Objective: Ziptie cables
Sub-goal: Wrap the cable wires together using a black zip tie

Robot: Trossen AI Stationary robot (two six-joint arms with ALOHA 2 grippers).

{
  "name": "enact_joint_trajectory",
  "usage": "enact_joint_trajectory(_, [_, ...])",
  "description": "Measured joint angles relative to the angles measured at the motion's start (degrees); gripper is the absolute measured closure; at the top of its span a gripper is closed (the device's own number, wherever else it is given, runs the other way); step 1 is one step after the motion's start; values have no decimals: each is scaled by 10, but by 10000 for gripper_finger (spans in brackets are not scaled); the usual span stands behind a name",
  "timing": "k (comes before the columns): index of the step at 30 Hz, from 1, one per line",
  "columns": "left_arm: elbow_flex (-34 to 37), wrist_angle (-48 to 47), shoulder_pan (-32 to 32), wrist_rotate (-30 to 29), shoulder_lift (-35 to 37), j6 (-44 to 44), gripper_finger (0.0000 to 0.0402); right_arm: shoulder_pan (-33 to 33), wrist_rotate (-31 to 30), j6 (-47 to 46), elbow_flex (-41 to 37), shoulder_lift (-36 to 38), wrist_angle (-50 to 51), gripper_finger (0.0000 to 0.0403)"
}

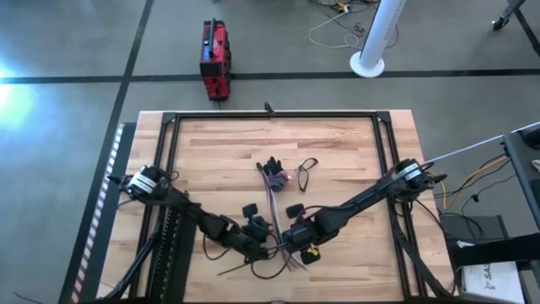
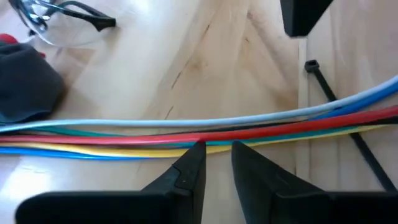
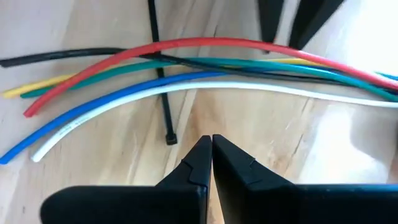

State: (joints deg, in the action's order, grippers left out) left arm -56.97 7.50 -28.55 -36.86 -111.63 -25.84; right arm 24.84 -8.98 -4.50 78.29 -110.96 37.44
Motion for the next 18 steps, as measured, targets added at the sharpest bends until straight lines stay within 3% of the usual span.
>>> enact_joint_trajectory(8, [-1, -7, -4, 35, 7, -21, 341, 9, 20, 5, -26, -5, -39, 393])
enact_joint_trajectory(18, [-1, -4, -4, 35, 8, -38, 341, 6, 43, 15, -44, -6, -70, 291])
